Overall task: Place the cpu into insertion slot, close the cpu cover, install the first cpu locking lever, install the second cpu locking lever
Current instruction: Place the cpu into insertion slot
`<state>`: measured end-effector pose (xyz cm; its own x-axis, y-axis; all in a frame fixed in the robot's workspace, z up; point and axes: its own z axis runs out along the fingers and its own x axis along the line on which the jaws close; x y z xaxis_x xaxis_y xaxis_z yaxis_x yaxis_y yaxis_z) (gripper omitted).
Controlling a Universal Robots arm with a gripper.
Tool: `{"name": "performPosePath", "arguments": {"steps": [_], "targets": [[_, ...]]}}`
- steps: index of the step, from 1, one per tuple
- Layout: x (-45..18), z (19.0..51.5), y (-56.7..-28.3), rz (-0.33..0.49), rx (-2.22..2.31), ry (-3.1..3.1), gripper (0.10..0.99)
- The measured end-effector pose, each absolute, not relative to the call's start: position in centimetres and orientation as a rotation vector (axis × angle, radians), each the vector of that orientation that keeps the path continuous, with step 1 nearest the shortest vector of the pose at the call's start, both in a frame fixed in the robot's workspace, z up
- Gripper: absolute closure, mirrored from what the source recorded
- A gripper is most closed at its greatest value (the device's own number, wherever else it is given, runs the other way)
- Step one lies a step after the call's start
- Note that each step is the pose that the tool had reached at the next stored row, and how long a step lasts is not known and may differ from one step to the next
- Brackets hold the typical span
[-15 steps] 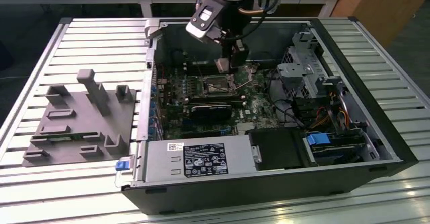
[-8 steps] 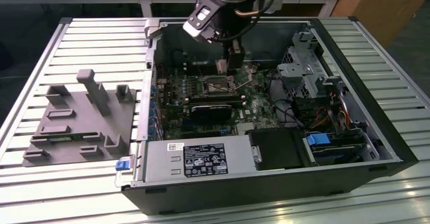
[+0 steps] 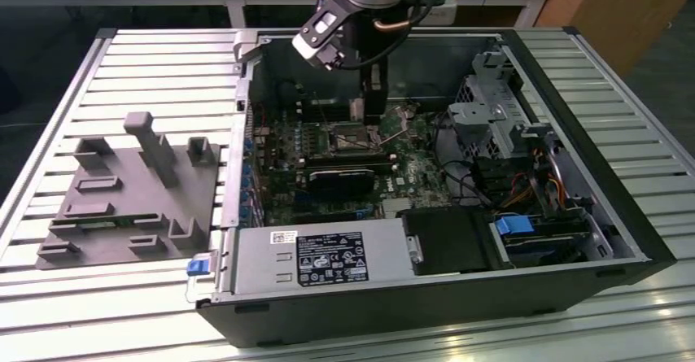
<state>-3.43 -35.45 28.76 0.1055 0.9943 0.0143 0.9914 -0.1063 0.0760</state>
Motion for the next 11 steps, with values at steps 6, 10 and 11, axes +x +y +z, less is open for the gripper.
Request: {"name": "performPosePath", "arguments": {"steps": [6, 10, 11], "targets": [[-3.7, 28.1, -35.3, 0.097, 2.264, 2.109, 0.545], [-3.8, 27.6, -35.2, 0.099, 2.218, 2.158, 0.545], [-3.8, 27.4, -35.2, 0.100, 2.209, 2.167, 0.545]]}}
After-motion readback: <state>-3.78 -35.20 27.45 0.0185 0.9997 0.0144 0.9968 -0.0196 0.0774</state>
